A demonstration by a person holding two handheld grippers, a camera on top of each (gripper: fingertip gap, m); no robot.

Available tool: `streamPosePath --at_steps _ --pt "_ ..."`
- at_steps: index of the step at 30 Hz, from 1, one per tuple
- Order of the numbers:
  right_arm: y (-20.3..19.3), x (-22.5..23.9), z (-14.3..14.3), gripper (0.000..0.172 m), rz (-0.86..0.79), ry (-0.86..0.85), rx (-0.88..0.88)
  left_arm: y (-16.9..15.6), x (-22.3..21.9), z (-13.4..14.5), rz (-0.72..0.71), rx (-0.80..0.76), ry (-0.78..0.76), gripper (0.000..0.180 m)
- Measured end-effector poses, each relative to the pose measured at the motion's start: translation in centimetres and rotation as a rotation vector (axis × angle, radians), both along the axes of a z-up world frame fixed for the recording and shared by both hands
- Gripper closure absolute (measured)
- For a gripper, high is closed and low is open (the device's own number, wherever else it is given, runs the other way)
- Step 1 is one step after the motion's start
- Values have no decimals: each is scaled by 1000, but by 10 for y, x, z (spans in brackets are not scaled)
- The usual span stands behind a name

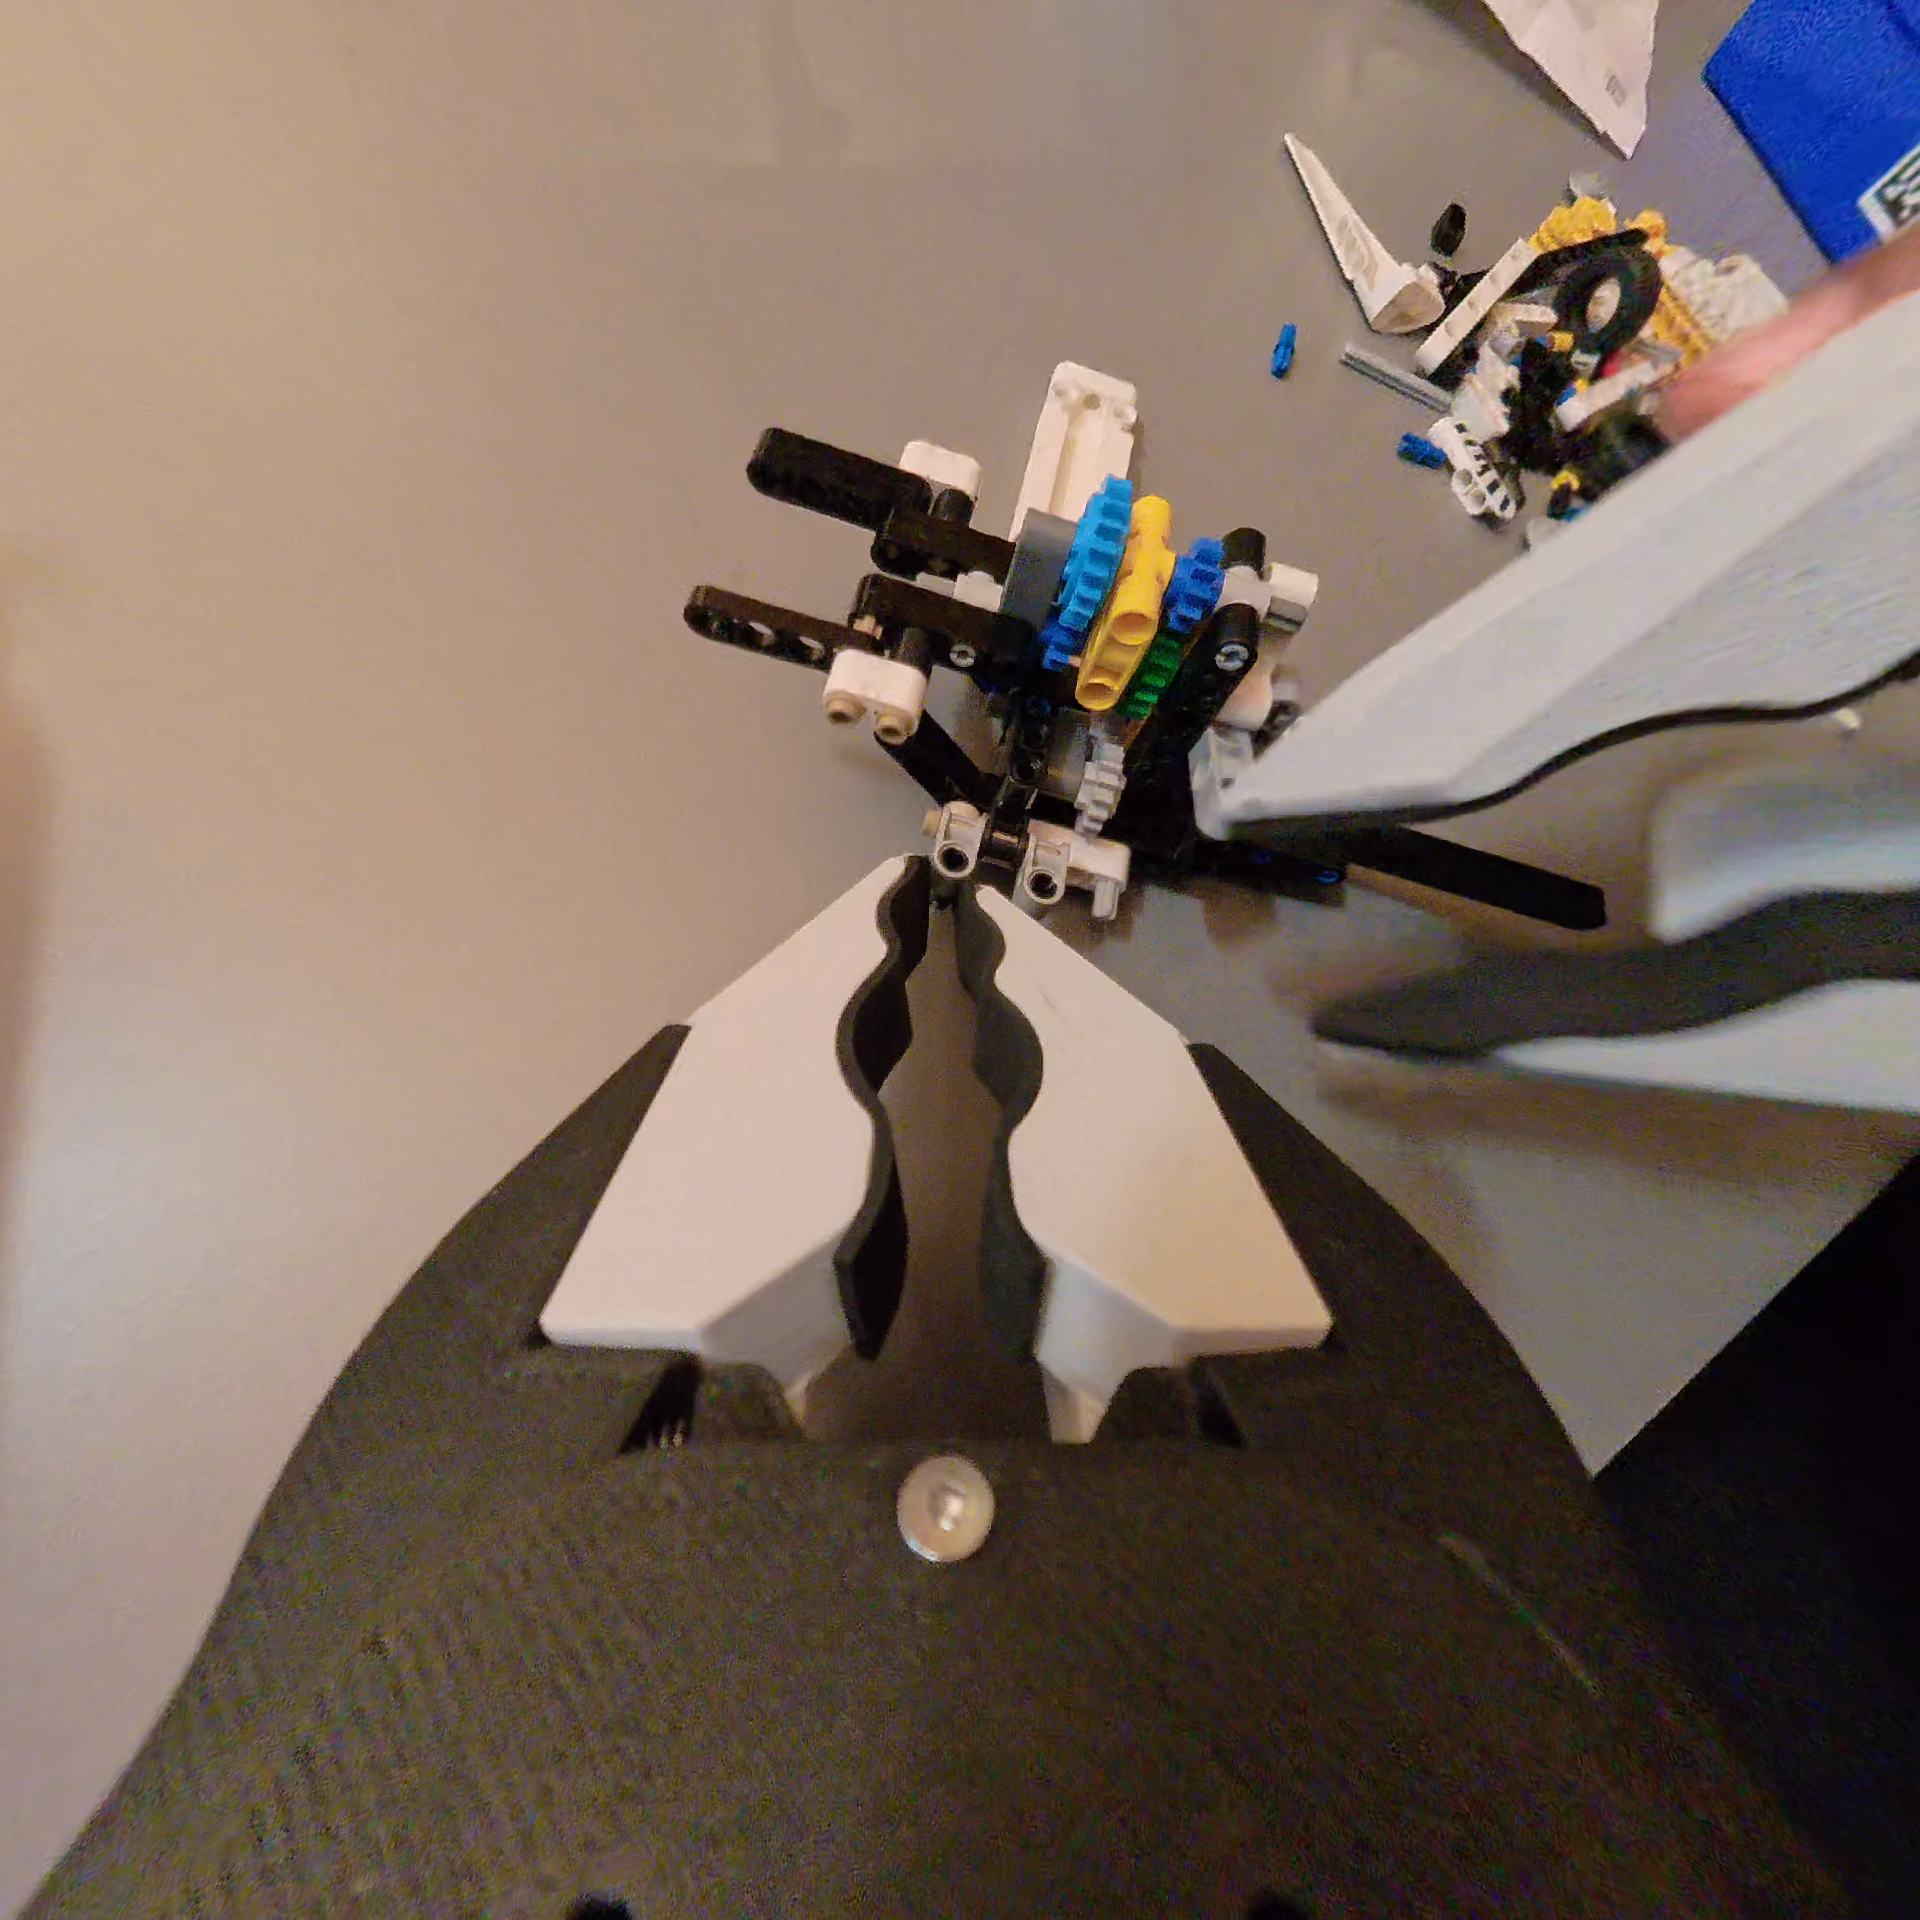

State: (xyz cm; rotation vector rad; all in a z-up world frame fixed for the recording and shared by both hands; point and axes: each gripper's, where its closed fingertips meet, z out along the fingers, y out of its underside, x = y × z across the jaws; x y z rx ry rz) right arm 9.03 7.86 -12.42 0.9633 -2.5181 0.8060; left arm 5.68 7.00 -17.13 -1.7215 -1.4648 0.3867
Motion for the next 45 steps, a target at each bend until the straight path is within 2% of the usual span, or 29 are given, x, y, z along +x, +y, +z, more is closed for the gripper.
streamPosePath --at_steps 3,5,7,10,12,18,26,28,34,36,39,45 --pt "12 15 10 131 -238 -295 -203 2 1 -2 -14 34 -24 178" --pt "19 19 9 127 -356 -398 -326 6 1 -2 -28 65 -37 178" --pt "28 14 -3 127 -453 -381 -389 12 2 -1 -40 105 -44 178" --pt "45 -4 -27 126 -524 -150 -369 19 3 4 -52 170 -30 177" --pt "49 -5 -31 129 -466 0 -370 23 4 9 -55 210 -12 177" --pt "36 -6 -18 137 -271 305 -424 31 4 21 -58 247 12 177" --pt "24 -24 -23 141 -201 567 -358 37 5 29 -77 200 18 177" --pt "23 -27 -19 154 -195 616 -374 37 5 28 -77 192 18 177" --pt "22 -27 -18 156 -194 594 -388 38 5 29 -87 236 36 175" --pt "21 -26 -17 157 -197 571 -403 37 2 30 -71 242 55 168" --pt "22 -27 -15 157 -213 509 -419 41 2 32 -88 261 63 175" --pt "22 -28 -9 156 -207 532 -458 41 1 38 -86 171 132 176"
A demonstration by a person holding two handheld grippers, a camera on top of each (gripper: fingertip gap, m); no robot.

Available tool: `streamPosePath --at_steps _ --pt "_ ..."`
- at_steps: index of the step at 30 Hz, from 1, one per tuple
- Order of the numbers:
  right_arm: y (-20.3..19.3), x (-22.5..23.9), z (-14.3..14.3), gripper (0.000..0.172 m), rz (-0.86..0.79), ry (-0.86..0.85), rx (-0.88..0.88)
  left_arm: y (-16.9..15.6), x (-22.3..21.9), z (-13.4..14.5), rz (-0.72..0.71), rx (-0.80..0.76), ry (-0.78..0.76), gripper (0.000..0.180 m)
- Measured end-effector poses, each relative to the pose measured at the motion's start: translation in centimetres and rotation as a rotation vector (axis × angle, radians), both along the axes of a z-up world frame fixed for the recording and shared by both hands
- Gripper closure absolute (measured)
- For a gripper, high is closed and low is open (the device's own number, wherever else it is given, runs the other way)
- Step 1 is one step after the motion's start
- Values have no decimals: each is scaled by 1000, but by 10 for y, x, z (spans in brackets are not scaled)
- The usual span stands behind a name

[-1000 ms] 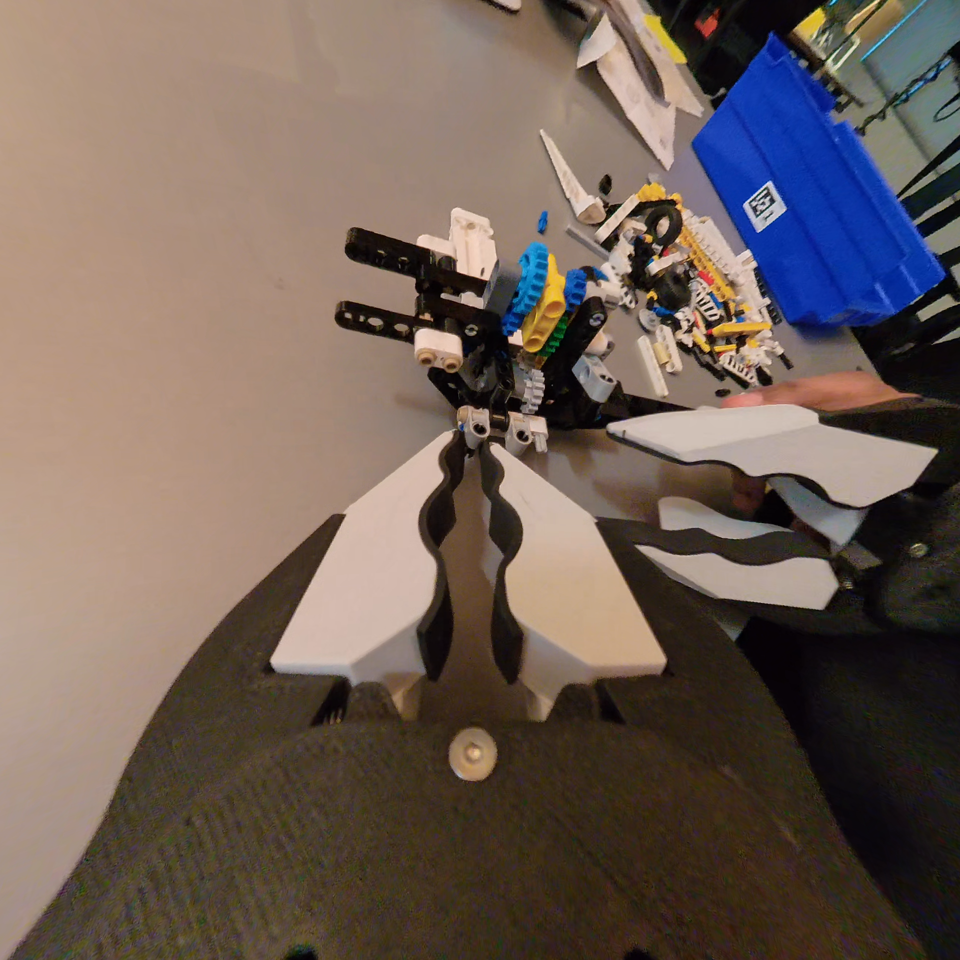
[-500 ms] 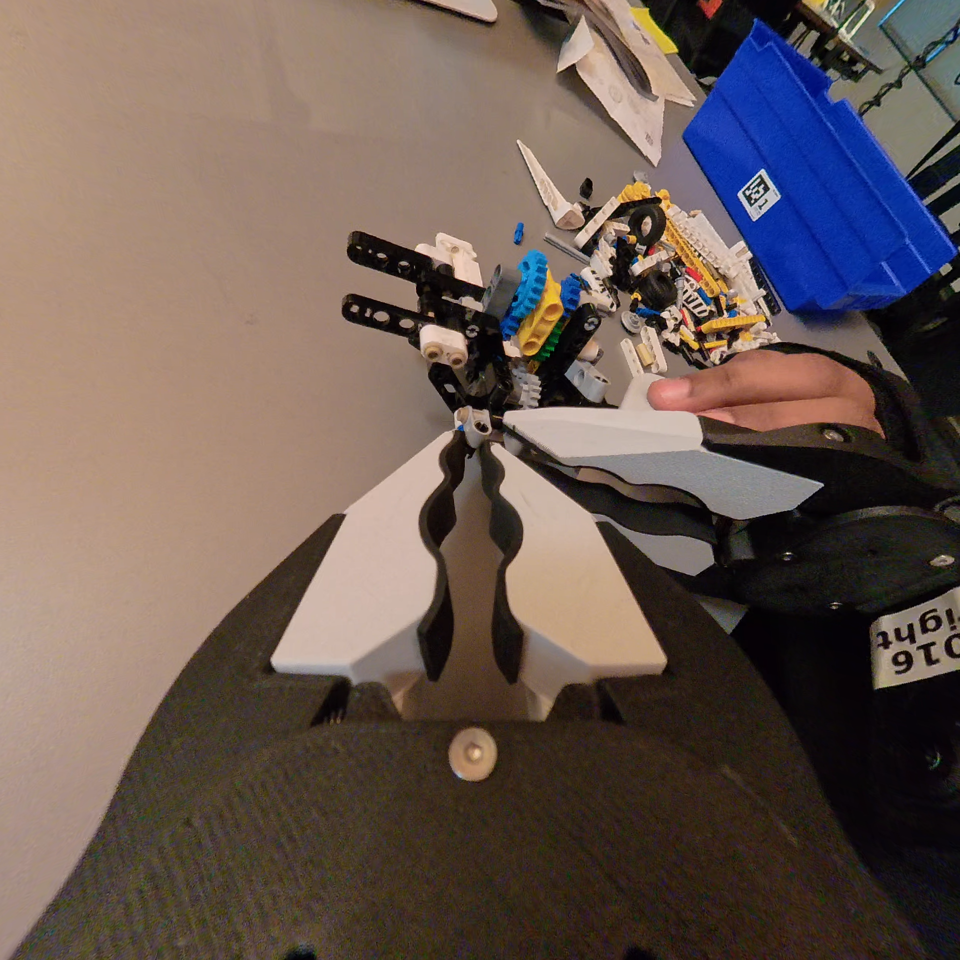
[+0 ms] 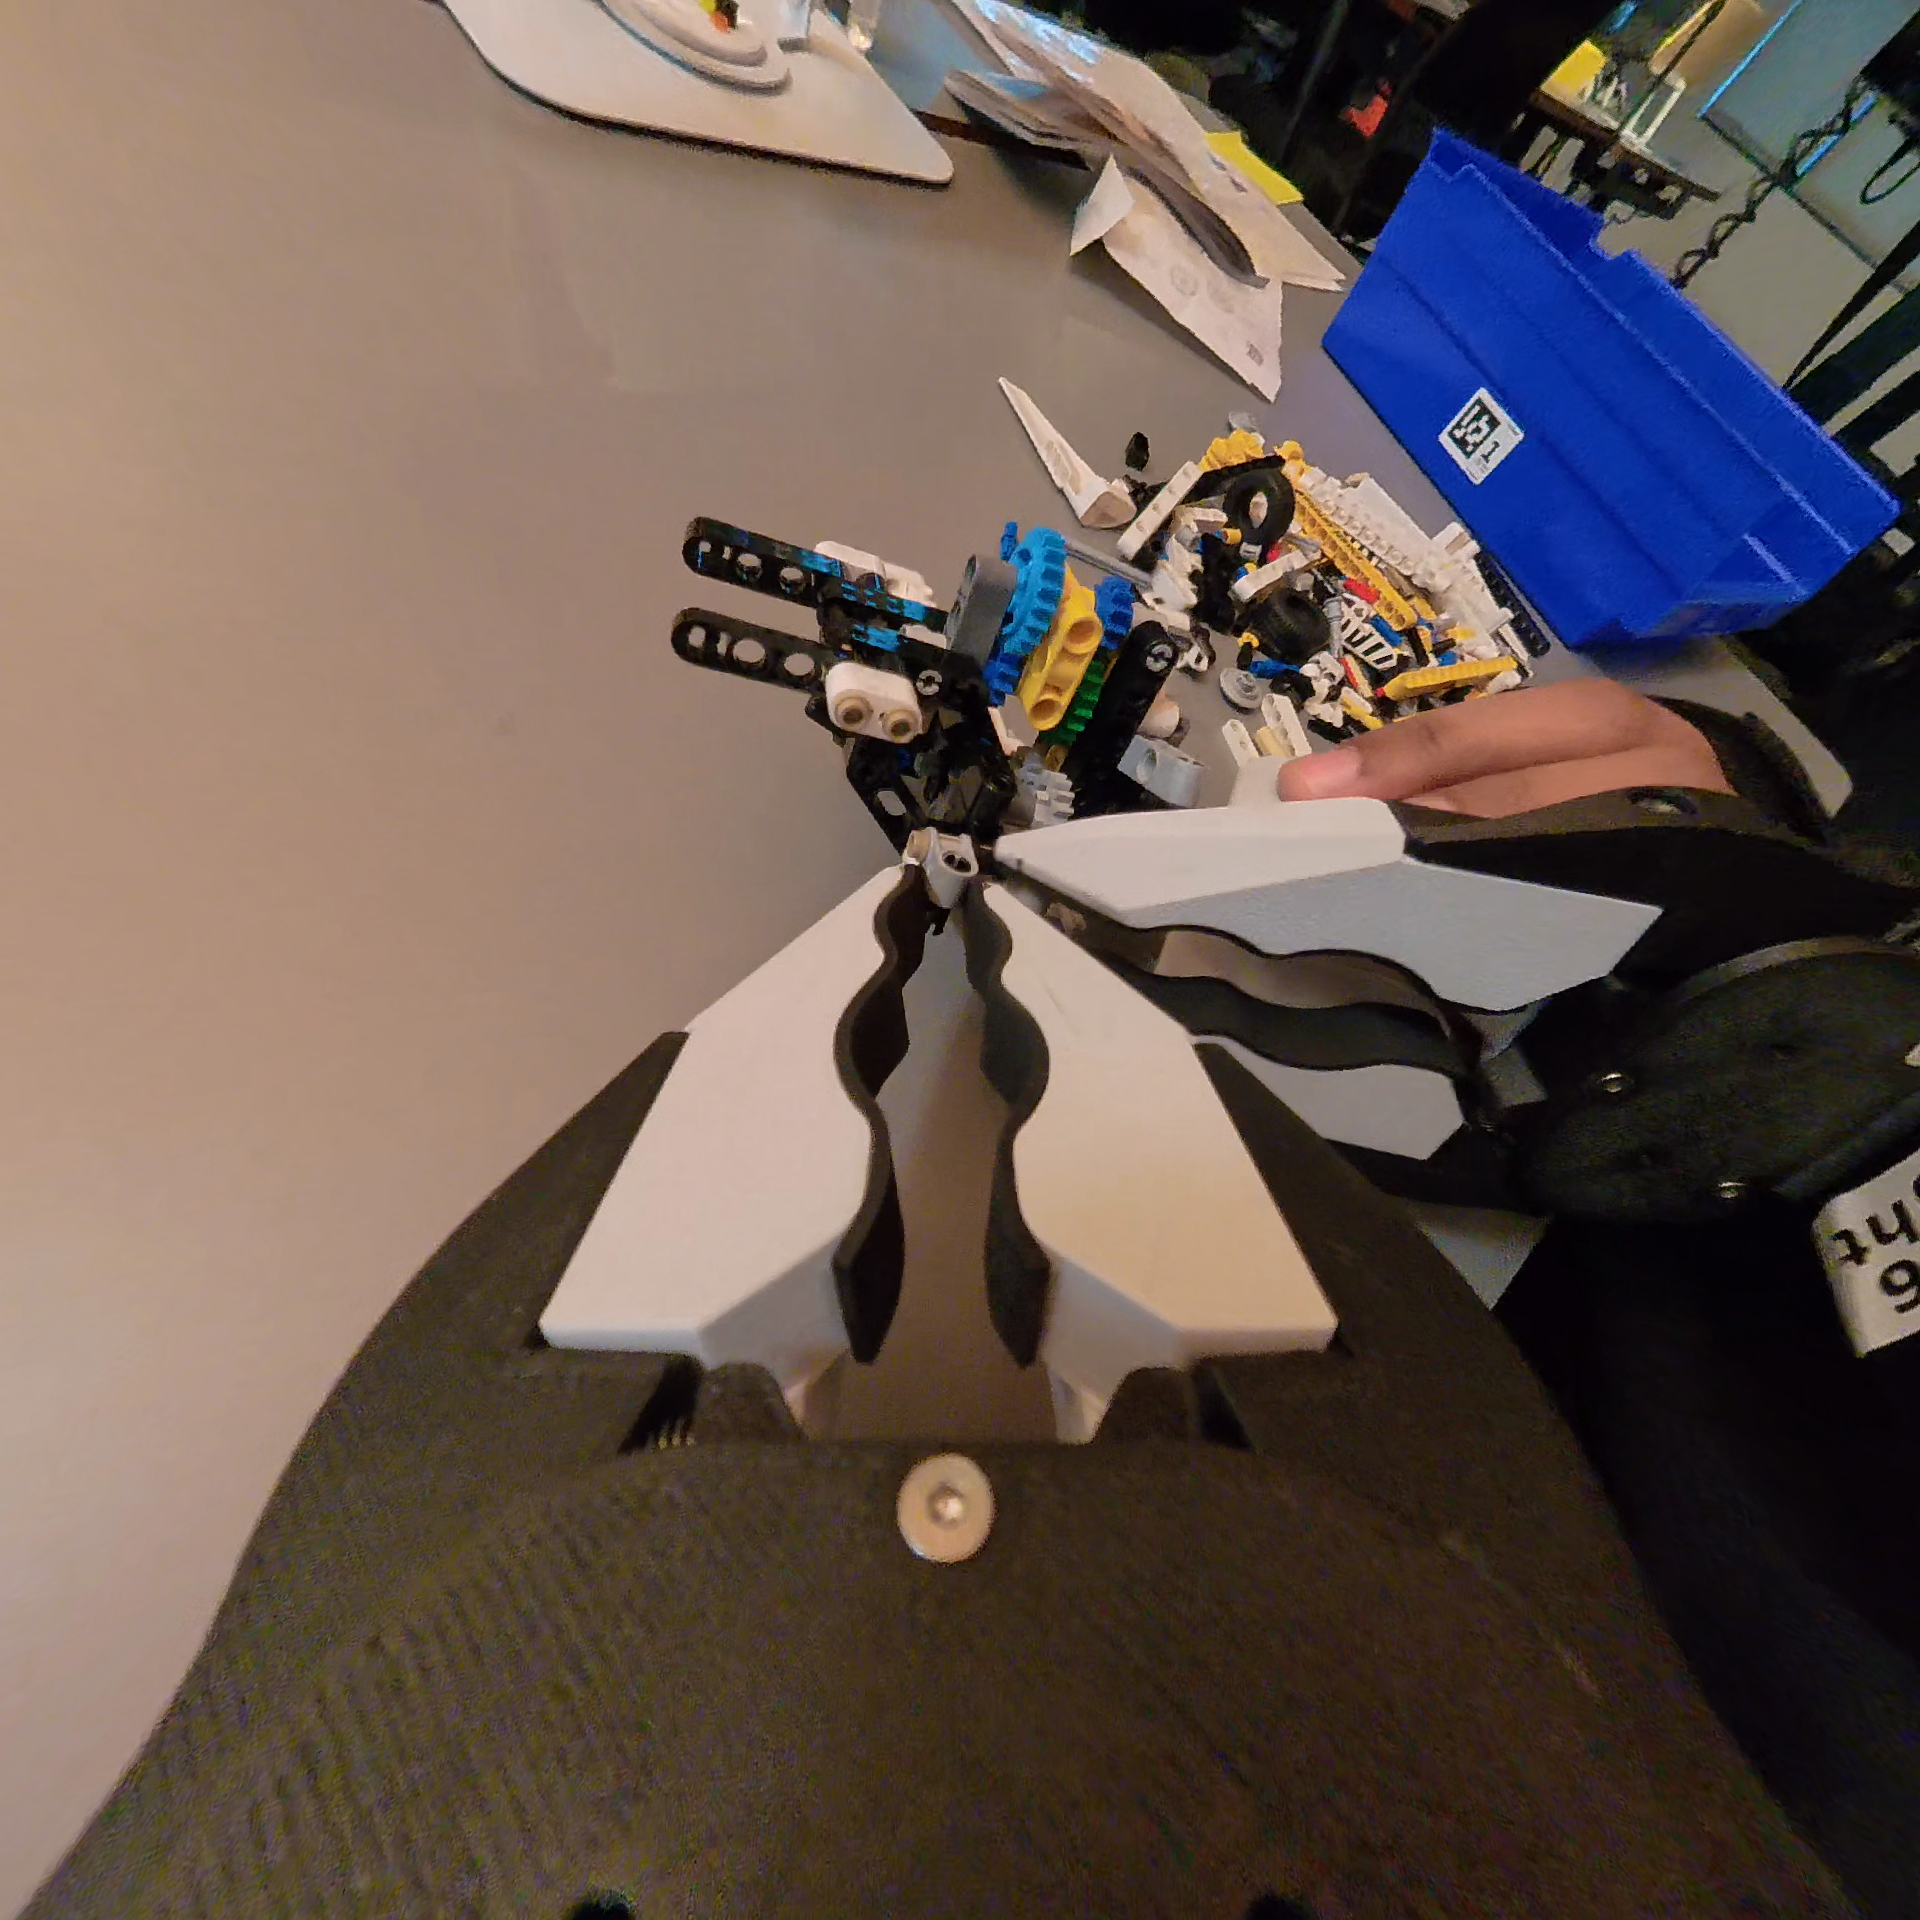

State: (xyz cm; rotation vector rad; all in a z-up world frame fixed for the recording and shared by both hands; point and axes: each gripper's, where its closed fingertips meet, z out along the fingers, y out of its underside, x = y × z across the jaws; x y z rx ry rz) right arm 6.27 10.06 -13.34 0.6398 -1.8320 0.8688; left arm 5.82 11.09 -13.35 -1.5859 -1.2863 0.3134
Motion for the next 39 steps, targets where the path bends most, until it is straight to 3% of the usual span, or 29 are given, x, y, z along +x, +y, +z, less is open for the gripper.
streamPosePath --at_steps 3,10,20,33,34,35,36,38,39 --pt "-3 -1 -1 149 -12 53 7 6 1 -3 -19 1 -14 176" --pt "-6 -3 6 157 -89 55 7 -3 -6 2 31 13 41 176" --pt "0 -7 4 158 -200 -74 46 -9 -16 0 61 -21 74 177" --pt "12 -11 8 158 -167 -91 -15 1 -27 1 29 55 63 177" --pt "11 -9 9 158 -167 -104 -24 -4 -29 0 61 62 55 177" --pt "8 2 13 160 -112 -132 -51 -36 -39 -8 243 8 18 177" --pt "1 36 26 172 28 -195 -124 -65 -43 0 316 19 69 177" --pt "7 60 36 172 32 -222 -181 -100 -38 10 332 18 77 177" --pt "15 54 35 172 -10 -226 -202 -101 -34 15 307 50 78 177"
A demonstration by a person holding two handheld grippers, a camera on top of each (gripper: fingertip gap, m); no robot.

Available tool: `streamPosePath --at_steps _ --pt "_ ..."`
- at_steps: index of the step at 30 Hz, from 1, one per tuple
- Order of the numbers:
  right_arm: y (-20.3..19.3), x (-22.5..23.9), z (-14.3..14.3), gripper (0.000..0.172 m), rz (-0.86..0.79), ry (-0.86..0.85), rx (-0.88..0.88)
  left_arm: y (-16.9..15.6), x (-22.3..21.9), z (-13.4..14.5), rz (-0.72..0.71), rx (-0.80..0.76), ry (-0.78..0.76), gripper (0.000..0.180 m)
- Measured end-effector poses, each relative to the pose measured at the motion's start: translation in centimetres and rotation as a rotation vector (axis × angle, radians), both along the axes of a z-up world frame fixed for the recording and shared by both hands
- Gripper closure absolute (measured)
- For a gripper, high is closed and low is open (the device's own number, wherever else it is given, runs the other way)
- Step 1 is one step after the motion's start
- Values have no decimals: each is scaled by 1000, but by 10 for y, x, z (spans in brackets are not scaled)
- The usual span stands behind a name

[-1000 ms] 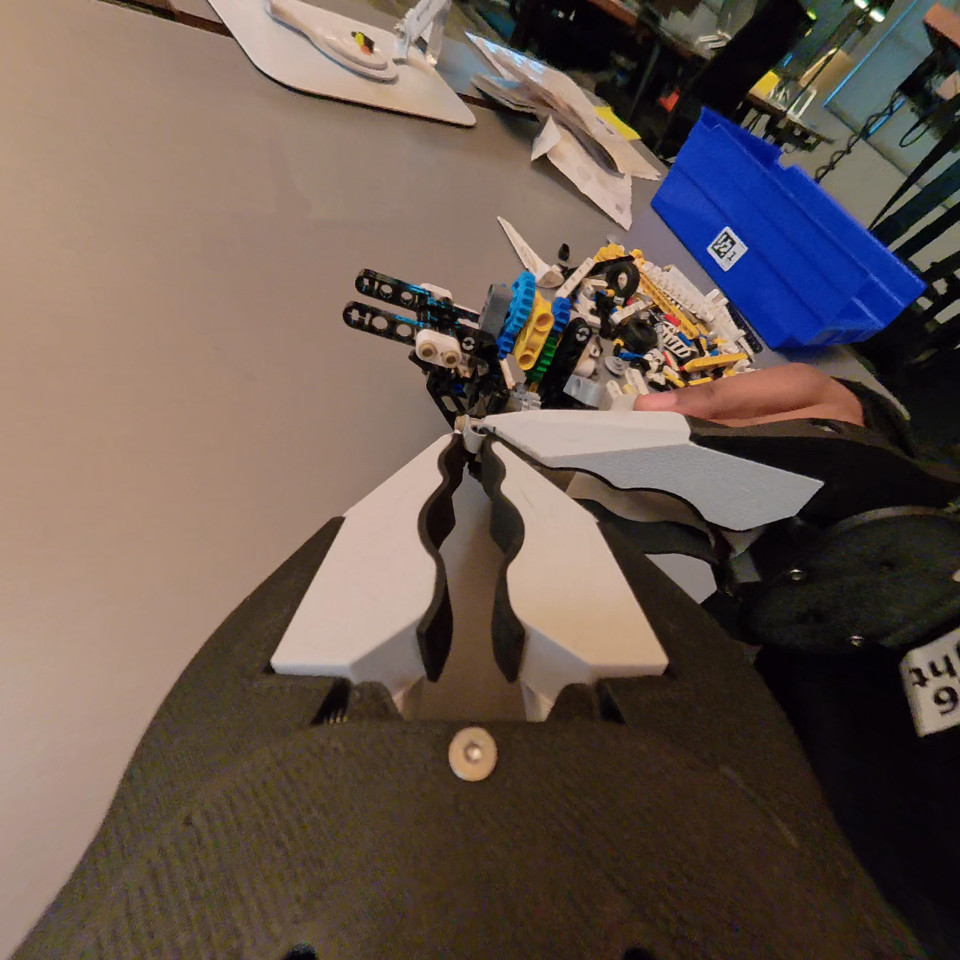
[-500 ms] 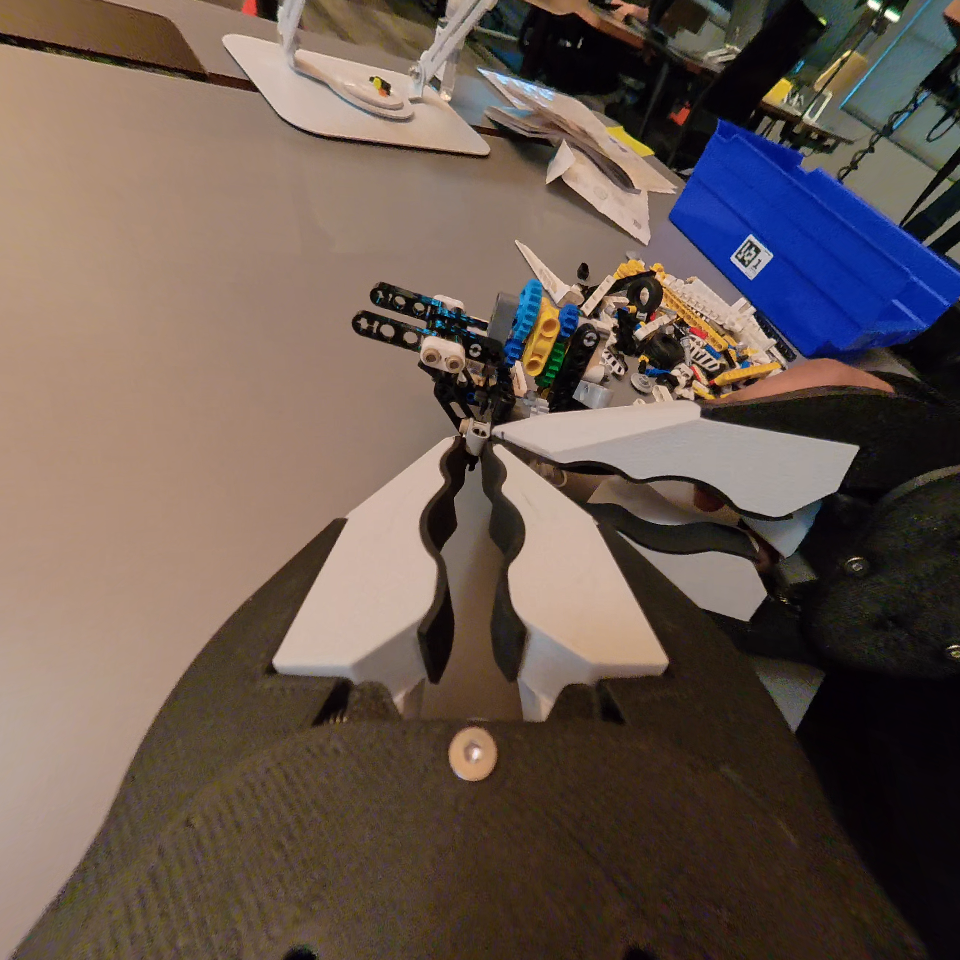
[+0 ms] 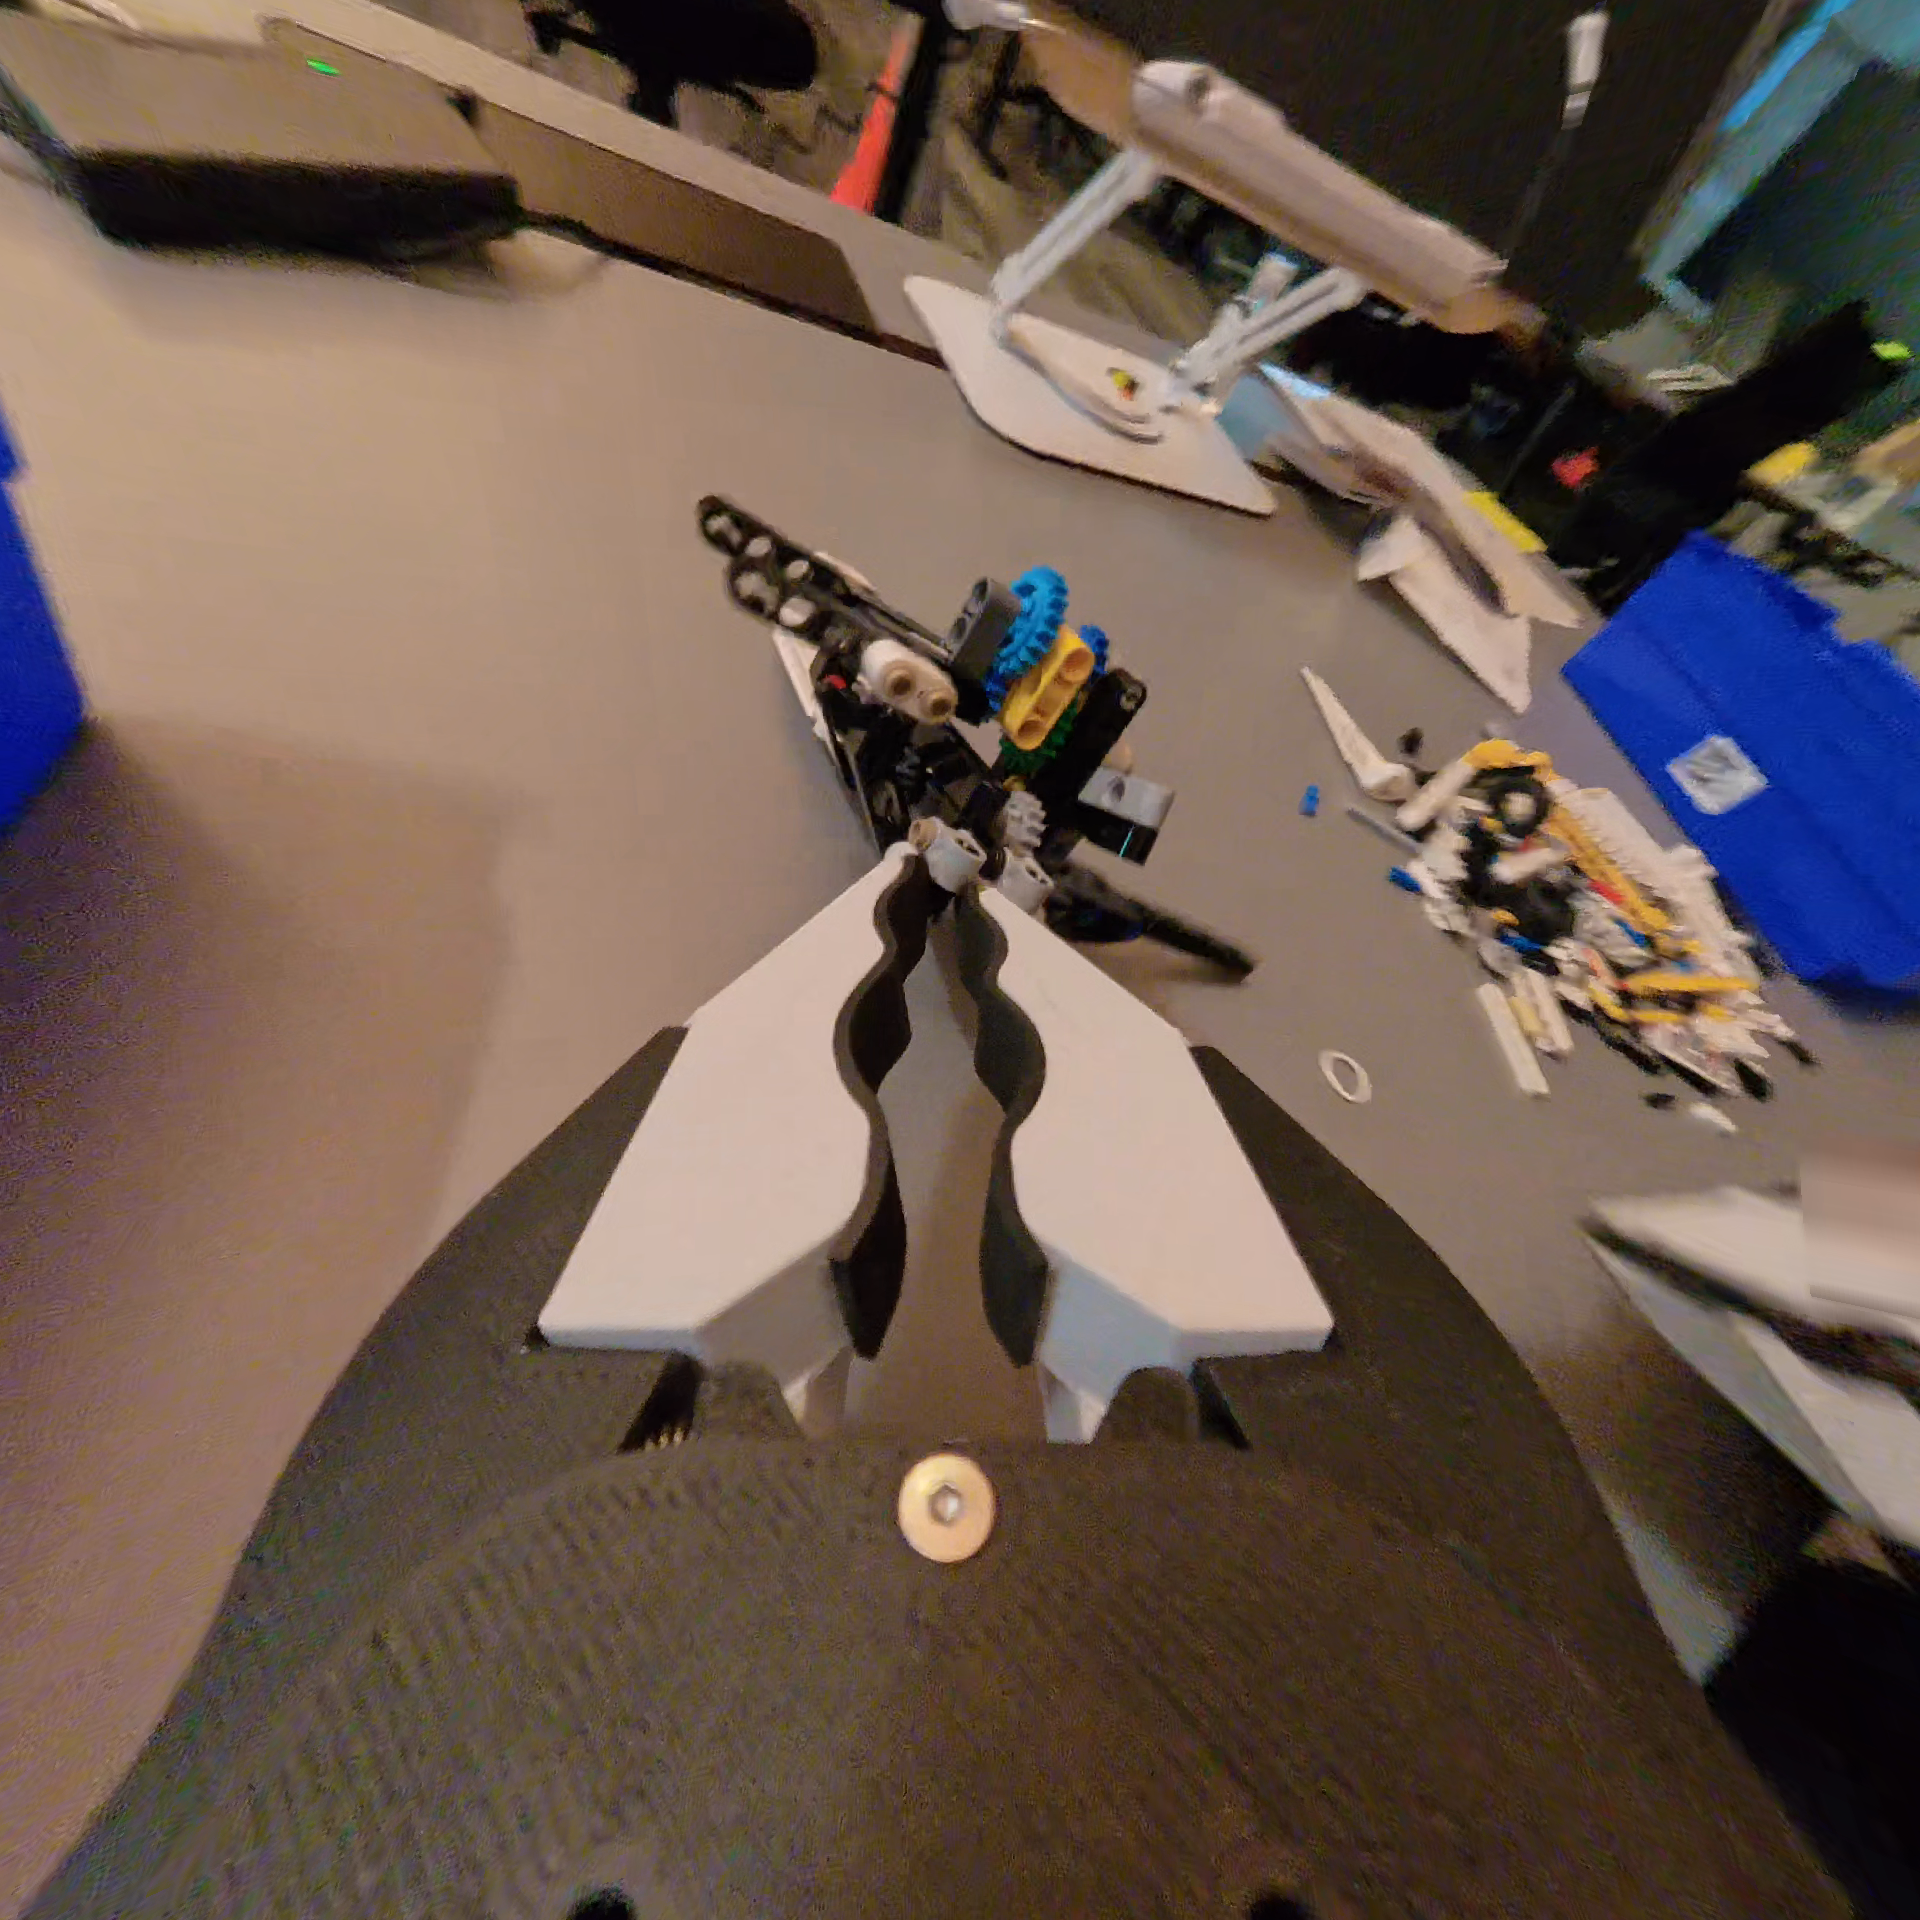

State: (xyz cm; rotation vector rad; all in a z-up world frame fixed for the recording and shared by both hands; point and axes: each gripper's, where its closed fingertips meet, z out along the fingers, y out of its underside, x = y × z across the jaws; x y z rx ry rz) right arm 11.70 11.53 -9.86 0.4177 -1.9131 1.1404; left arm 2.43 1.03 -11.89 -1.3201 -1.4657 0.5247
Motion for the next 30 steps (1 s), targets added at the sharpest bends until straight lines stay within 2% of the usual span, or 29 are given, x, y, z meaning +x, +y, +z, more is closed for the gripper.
streamPosePath --at_steps 3,7,10,12,15,19,20,22,23,25,27,30 --pt "23 -39 -10 172 -111 -274 -66 24 7 -13 -64 -4 -6 177" --pt "34 -71 -5 172 -125 -424 -131 37 2 -11 -86 5 8 177" --pt "34 -81 -16 172 -146 -431 -92 39 0 -13 -89 26 -12 177" --pt "37 -86 -21 165 -180 -361 -49 39 1 -13 -85 42 -9 177" --pt "46 -92 -19 165 -210 -277 -46 40 1 -14 -96 56 -18 176" --pt "63 -101 -21 154 -251 -403 -84 44 0 -19 -111 30 -51 173" --pt "67 -103 -22 151 -257 -449 -99 44 0 -19 -105 19 -50 169" --pt "76 -109 -23 143 -281 -522 -130 40 -1 -18 -74 1 -46 133" --pt "81 -112 -23 141 -296 -546 -141 39 0 -17 -62 -7 -45 127" --pt "91 -118 -22 133 -333 -570 -165 36 3 -13 -41 -42 -38 118" --pt "97 -123 -23 127 -352 -575 -180 34 8 -8 -26 -87 -30 114" --pt "97 -124 -24 110 -366 -577 -188 33 13 1 -11 -191 -19 111"
